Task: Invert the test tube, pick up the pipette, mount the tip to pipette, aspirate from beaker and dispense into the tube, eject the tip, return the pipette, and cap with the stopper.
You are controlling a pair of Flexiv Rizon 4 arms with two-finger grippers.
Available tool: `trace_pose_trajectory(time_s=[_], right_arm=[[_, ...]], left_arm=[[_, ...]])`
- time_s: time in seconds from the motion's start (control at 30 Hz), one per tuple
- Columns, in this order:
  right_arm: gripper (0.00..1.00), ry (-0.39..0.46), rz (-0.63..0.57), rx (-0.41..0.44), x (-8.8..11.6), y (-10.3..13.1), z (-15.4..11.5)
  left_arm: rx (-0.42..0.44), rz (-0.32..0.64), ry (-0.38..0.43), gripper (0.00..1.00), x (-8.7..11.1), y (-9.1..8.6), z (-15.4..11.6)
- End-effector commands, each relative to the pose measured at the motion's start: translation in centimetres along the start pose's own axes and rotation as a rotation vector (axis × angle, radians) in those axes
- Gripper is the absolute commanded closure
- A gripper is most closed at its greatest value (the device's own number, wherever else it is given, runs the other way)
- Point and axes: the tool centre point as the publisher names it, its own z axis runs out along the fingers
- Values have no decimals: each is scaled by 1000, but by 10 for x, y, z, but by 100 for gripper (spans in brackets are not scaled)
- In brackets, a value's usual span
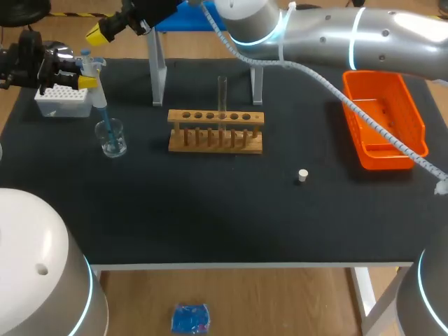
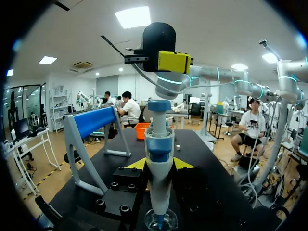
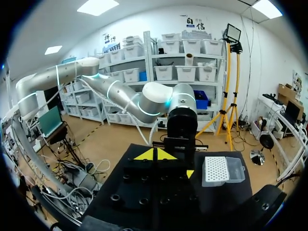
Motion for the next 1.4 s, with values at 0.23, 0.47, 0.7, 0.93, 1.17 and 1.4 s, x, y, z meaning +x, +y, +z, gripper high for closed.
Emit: trace_pose_trajectory(time_s=[0.23, 0.47, 0.7, 0.93, 1.17, 1.4], right_arm=[[100, -16, 19, 16, -3, -6, 17], [100, -27, 31, 29, -7, -12, 20], [100, -43, 40, 40, -13, -17, 19], [100, -44, 46, 44, -17, -20, 20], [100, -43, 50, 48, -20, -22, 20], [100, -34, 52, 52, -21, -23, 22]], left_arm=[[1, 1, 4, 100, -1, 0, -1], [1, 1, 4, 100, -1, 0, -1], [1, 1, 4, 100, -1, 0, -1], [1, 1, 4, 100, -1, 0, -1], [1, 1, 4, 100, -1, 0, -1], [1, 1, 4, 100, -1, 0, -1]])
